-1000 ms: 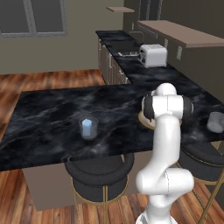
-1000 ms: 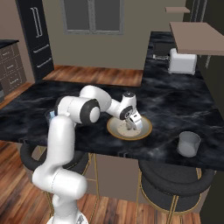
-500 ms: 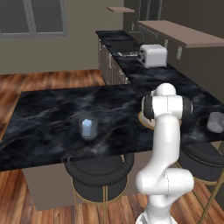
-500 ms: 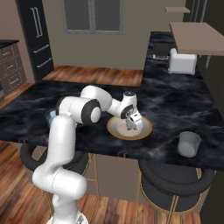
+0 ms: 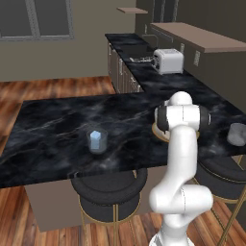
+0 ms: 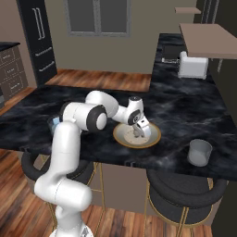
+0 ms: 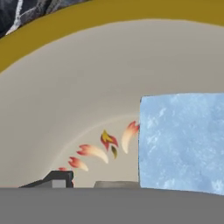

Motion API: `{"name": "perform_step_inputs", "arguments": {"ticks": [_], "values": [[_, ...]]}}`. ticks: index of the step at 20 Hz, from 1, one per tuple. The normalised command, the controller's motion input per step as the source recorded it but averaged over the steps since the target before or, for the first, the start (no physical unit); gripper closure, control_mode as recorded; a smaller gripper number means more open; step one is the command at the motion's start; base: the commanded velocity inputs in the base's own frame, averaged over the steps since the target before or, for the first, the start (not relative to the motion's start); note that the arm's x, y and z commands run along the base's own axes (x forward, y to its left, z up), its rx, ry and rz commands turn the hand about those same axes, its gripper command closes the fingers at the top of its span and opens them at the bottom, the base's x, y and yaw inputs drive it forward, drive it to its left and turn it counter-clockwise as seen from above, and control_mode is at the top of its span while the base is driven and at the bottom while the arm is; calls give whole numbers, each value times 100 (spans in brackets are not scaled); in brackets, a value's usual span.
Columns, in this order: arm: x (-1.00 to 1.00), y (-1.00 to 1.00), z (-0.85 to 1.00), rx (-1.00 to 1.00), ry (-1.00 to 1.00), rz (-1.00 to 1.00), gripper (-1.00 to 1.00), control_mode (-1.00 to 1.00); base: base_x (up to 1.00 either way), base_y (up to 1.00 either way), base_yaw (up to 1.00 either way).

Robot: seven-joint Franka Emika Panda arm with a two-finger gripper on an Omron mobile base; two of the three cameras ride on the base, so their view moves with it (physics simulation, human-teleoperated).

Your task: There are four ice cubes in the ice bowl. Place two ice cubes in each glass of water.

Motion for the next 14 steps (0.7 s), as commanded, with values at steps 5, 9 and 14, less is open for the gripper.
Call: {"name": "perform_step_inputs", "arguments": {"ticks": [5, 9, 14], "values": [[-20, 29, -49, -6, 0, -1, 100, -100, 0, 0, 0], [-17, 23, -33, -5, 0, -2, 100, -100, 0, 0, 0], [-22, 14, -12, -2, 0, -3, 100, -100, 0, 0, 0]]}}
